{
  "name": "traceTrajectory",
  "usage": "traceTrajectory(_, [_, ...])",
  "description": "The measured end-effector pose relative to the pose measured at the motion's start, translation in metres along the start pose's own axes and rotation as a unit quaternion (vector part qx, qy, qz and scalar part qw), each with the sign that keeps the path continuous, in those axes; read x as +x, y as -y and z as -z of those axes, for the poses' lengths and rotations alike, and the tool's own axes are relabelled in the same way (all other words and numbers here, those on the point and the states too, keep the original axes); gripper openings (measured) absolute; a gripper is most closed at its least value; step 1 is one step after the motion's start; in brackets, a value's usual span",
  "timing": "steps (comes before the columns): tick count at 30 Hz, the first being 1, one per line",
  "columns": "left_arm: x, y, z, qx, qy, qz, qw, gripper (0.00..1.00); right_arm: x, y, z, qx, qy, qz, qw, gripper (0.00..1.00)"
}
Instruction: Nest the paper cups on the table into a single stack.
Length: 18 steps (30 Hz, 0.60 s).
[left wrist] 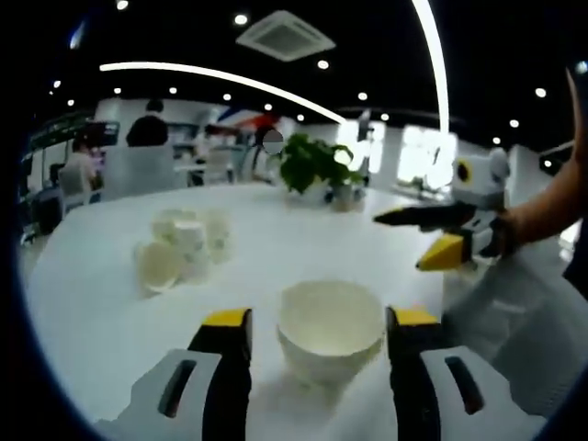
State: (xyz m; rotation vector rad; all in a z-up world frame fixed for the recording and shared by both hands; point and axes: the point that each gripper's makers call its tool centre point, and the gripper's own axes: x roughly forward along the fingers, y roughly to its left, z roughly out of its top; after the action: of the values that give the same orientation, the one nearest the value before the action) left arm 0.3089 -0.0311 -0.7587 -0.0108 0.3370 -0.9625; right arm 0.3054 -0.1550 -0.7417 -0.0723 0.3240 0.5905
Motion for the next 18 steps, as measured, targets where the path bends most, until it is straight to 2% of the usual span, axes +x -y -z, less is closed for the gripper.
traceTrajectory(2, [-0.003, -0.004, -0.004, 0.0, 0.003, -0.008, 1.0, 0.7, 0.0, 0.0, 0.0, 0.0, 0.0, 0.0, 1.0, 0.93])
traceTrajectory(7, [-0.018, -0.013, -0.019, 0.002, 0.018, -0.015, 0.9997, 0.75, 0.0, 0.0, -0.001, -0.002, 0.001, 0.001, 1.0, 0.94])
traceTrajectory(11, [-0.038, -0.025, -0.029, 0.012, 0.023, -0.036, 0.999, 0.78, 0.001, 0.001, 0.0, -0.002, 0.0, 0.002, 1.0, 0.94])
traceTrajectory(15, [-0.059, -0.037, -0.03, 0.016, 0.012, -0.064, 0.9978, 0.82, 0.001, 0.0, 0.0, -0.004, -0.002, 0.0, 1.0, 0.94])
traceTrajectory(18, [-0.076, -0.042, -0.032, 0.022, 0.015, -0.078, 0.9966, 0.87, 0.001, 0.0, 0.0, -0.007, -0.003, 0.0, 1.0, 0.94])
